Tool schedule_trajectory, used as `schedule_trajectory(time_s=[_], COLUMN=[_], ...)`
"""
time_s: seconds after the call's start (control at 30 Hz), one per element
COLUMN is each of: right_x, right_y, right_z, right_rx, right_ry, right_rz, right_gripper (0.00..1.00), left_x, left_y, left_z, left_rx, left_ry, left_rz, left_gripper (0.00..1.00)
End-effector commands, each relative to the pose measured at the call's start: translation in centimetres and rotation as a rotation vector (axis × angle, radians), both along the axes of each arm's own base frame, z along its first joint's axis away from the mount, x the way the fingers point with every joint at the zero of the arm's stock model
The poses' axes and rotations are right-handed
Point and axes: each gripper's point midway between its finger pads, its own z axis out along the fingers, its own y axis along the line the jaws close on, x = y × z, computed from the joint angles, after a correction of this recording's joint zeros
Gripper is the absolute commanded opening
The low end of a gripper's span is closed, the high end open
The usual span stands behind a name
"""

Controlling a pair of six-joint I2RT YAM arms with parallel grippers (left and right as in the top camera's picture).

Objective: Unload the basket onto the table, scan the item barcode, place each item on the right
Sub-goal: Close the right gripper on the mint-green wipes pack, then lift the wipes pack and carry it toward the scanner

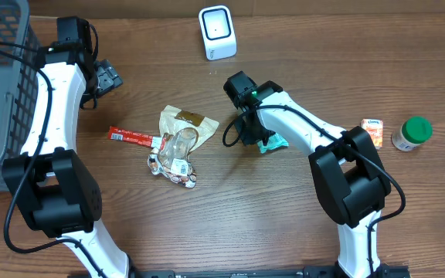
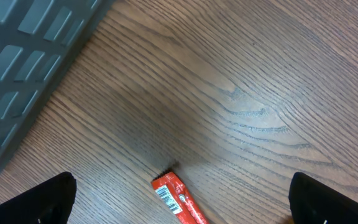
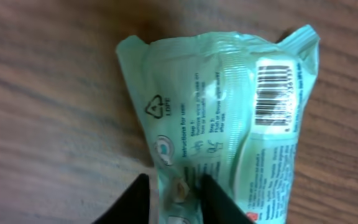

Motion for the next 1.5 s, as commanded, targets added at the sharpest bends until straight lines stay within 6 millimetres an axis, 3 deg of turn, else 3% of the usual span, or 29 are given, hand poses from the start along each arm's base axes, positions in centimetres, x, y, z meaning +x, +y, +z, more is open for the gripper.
schedule_trajectory(time_s=[0.0,0.13,0.37,0.83,1.1,1.17,1.27,1.47], right_x=[-0.7,-0.4,-2.0,-2.9,-3.5,-3.5,-3.5,-3.6], right_y=[0.1,0.3,-0.7,-1.4,-1.8,-1.8,-1.8,-1.8], right_z=[-0.4,1.4,1.5,0.3,-1.5,-1.8,-2.2,-2.7], right_rx=[-0.002,-0.004,-0.044,-0.063,-0.067,-0.063,-0.06,-0.057], right_ry=[0.057,0.064,0.129,0.152,0.158,0.152,0.148,0.143], right_rz=[-0.008,-0.013,-0.032,-0.034,-0.033,-0.033,-0.033,-0.033], right_gripper=[0.34,0.41,0.43,0.42,0.42,0.39,0.18,0.12], left_x=[0.6,0.6,0.6,0.6,0.6,0.6,0.6,0.6], left_y=[-0.3,-0.3,-0.3,-0.3,-0.3,-0.3,-0.3,-0.3], left_z=[1.0,1.0,1.0,1.0,1.0,1.0,1.0,1.0], left_rx=[-0.002,-0.002,-0.002,-0.002,-0.002,-0.002,-0.002,-0.002], left_ry=[-0.03,-0.03,-0.03,-0.03,-0.03,-0.03,-0.03,-0.03], left_rz=[-0.003,-0.003,-0.003,-0.003,-0.003,-0.003,-0.003,-0.003], left_gripper=[1.0,1.0,1.0,1.0,1.0,1.0,1.0,1.0])
